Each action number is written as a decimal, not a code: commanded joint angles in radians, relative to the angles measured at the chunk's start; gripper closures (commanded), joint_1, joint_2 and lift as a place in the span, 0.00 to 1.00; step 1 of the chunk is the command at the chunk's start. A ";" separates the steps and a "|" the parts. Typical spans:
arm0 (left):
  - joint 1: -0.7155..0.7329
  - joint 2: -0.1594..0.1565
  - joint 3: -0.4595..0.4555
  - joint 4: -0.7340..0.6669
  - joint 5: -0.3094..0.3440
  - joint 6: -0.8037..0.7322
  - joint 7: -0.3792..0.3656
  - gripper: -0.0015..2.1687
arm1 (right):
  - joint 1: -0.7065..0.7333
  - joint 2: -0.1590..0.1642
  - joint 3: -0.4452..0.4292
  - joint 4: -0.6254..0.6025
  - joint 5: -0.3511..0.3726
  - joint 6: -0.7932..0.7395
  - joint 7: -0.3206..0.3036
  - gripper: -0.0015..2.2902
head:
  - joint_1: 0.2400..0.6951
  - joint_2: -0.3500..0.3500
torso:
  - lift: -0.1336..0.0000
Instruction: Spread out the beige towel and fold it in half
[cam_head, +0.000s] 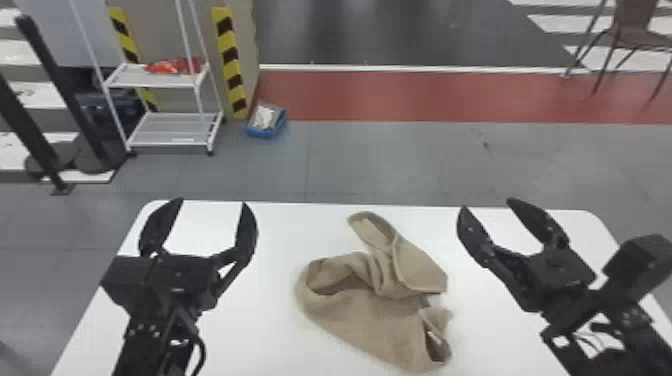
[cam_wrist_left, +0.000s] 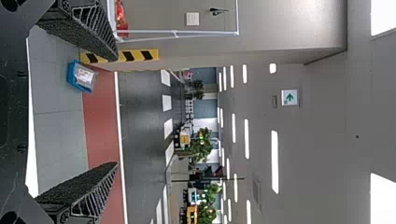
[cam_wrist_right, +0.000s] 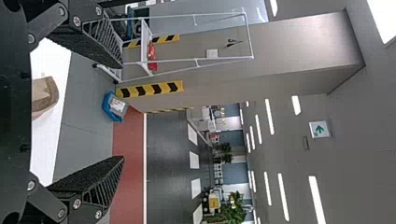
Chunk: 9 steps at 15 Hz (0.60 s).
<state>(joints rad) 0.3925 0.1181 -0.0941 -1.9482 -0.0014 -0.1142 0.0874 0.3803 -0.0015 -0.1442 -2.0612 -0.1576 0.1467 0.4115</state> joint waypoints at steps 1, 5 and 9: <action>0.002 0.000 -0.003 -0.002 0.000 0.000 0.000 0.04 | -0.001 0.000 0.000 0.000 0.000 0.003 -0.002 0.09 | 1.00 0.48 | 1.00; 0.000 0.000 -0.006 -0.005 -0.006 0.003 0.000 0.04 | -0.003 0.000 -0.003 0.000 0.000 0.006 -0.002 0.10 | 1.00 0.48 | 1.00; -0.004 -0.002 -0.004 -0.005 -0.008 0.003 0.000 0.04 | -0.012 0.000 0.000 0.001 0.003 0.009 -0.002 0.10 | 1.00 0.47 | 1.00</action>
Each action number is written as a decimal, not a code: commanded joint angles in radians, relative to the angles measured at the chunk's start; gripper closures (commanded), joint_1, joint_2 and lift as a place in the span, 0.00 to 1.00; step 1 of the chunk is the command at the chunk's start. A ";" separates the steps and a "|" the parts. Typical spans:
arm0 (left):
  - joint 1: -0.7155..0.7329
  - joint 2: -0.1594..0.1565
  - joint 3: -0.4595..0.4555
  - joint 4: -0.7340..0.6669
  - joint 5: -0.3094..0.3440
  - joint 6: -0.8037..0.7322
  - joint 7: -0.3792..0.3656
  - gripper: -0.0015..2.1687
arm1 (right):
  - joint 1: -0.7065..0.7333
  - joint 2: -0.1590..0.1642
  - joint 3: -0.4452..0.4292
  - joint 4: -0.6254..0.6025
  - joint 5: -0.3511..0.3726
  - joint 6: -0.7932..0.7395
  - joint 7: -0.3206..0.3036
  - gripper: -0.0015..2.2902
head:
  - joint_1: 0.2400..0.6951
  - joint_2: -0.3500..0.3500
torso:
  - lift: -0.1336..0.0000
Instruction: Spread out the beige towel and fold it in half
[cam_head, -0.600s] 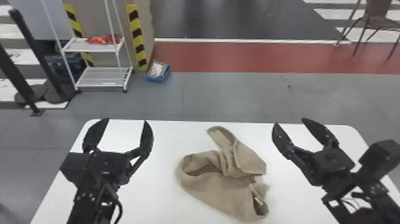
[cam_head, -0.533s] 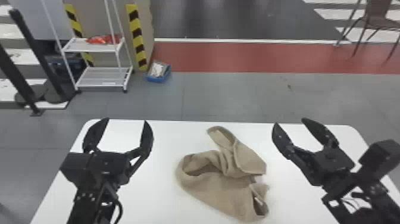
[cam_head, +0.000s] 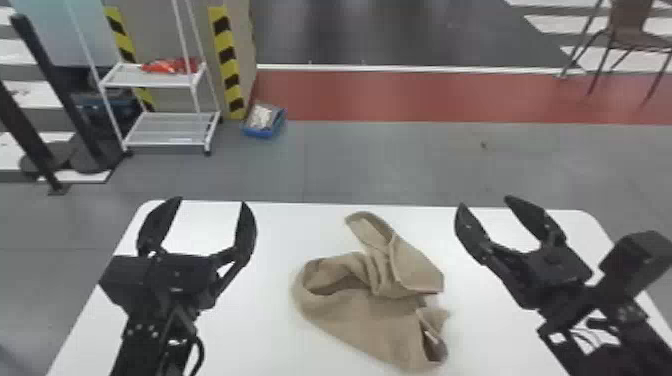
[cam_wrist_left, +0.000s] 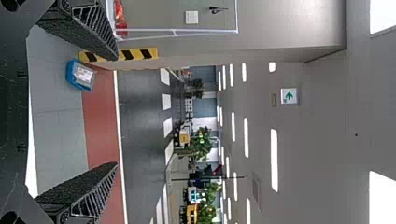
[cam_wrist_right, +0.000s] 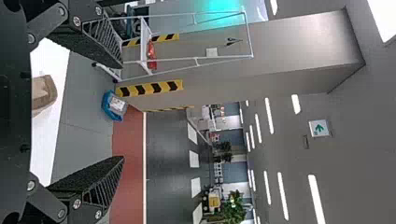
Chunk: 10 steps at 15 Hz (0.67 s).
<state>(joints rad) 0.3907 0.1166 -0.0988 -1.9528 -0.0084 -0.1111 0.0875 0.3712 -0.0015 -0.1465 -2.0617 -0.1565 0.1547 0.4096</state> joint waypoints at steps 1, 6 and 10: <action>-0.006 0.000 0.001 0.000 -0.001 0.000 -0.002 0.04 | -0.005 0.000 0.002 0.003 0.002 0.001 0.000 0.10 | 1.00 0.48 | 1.00; -0.010 0.000 -0.004 0.009 -0.001 0.003 -0.012 0.04 | -0.018 0.000 0.002 0.029 0.008 0.010 0.003 0.10 | 1.00 0.48 | 1.00; -0.006 0.003 -0.029 0.031 0.001 0.003 -0.015 0.04 | -0.032 -0.003 0.005 0.114 0.046 -0.002 0.063 0.13 | 1.00 0.47 | 1.00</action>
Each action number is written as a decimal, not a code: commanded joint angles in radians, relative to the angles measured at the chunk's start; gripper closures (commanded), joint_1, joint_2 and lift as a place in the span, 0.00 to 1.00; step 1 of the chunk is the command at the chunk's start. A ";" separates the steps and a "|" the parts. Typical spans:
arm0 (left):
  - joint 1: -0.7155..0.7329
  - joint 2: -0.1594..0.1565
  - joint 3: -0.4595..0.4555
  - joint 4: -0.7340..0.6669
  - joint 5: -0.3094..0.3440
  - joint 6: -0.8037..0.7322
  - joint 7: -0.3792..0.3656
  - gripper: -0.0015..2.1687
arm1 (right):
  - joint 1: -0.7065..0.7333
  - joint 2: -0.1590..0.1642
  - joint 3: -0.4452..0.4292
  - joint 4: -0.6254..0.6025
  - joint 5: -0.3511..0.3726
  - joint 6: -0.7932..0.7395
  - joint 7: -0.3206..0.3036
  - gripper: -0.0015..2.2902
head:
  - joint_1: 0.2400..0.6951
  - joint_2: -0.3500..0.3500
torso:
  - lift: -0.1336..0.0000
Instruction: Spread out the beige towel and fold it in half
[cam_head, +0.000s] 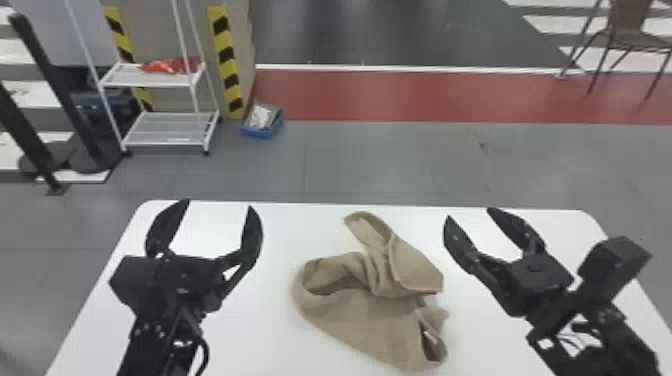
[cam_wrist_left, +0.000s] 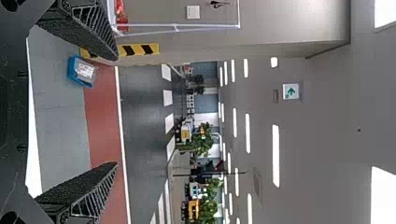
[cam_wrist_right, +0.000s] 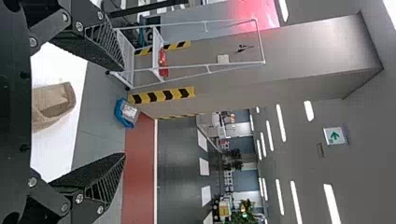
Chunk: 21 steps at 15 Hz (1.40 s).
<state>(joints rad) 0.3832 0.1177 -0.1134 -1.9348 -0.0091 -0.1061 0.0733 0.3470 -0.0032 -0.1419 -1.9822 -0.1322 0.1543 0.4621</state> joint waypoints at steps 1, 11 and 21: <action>0.005 0.000 -0.022 0.025 0.000 -0.005 -0.001 0.04 | -0.019 0.000 0.012 0.071 0.046 -0.008 0.026 0.13 | 1.00 0.48 | 1.00; 0.074 0.007 -0.071 0.096 -0.049 -0.112 -0.001 0.04 | -0.117 0.000 0.182 0.341 0.283 0.032 0.047 0.15 | 1.00 0.57 | 1.00; 0.077 0.008 -0.072 0.096 -0.065 -0.119 -0.001 0.04 | -0.172 -0.006 0.133 0.399 0.342 0.143 -0.022 0.15 | 1.00 0.50 | 1.00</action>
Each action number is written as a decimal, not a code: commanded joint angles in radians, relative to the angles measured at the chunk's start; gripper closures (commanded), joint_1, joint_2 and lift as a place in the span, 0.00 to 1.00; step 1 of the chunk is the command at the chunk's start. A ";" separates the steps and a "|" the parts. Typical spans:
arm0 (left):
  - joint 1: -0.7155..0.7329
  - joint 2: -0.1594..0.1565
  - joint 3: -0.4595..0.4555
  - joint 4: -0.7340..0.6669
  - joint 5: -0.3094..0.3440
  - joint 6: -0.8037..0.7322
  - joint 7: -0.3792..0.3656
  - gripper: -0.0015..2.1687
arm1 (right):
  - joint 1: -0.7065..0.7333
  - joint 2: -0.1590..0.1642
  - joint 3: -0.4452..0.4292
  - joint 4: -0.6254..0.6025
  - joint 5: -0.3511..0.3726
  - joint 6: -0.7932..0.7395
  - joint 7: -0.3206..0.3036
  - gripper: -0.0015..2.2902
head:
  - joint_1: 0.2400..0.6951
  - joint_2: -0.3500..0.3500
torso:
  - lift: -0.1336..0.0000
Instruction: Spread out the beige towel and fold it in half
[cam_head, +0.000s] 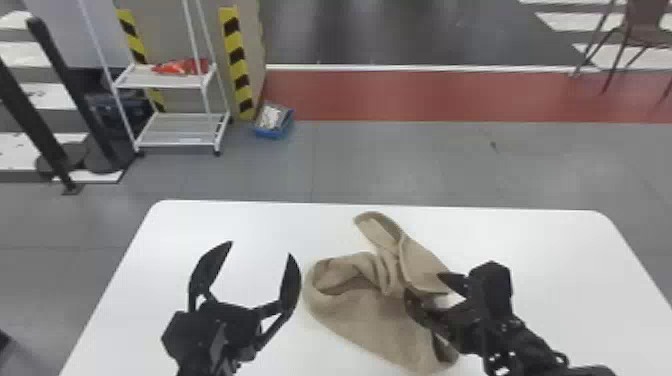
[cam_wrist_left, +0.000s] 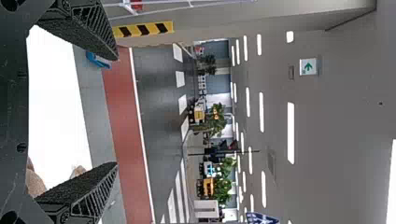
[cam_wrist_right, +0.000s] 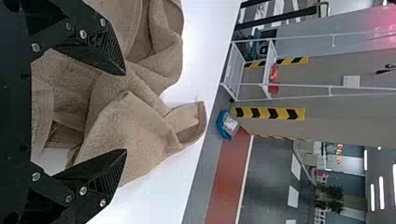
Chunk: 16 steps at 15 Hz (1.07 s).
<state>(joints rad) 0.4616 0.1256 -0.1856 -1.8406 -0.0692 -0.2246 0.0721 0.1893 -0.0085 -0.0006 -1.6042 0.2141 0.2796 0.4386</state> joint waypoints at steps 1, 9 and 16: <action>-0.001 0.000 0.000 0.001 -0.006 0.000 0.000 0.04 | -0.021 -0.001 -0.009 0.029 -0.004 0.017 0.005 0.15 | 1.00 0.49 | 1.00; 0.002 0.006 0.000 0.001 -0.006 -0.003 0.000 0.04 | -0.051 -0.001 -0.012 0.044 -0.012 0.033 0.014 0.67 | 1.00 0.49 | 1.00; 0.043 0.017 0.000 -0.028 -0.011 -0.067 0.002 0.04 | 0.118 -0.001 -0.010 -0.346 -0.068 0.122 0.063 0.72 | 1.00 0.50 | 1.00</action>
<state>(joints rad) 0.4956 0.1414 -0.1856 -1.8606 -0.0788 -0.2779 0.0738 0.2628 -0.0088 -0.0040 -1.8158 0.1681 0.3448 0.4963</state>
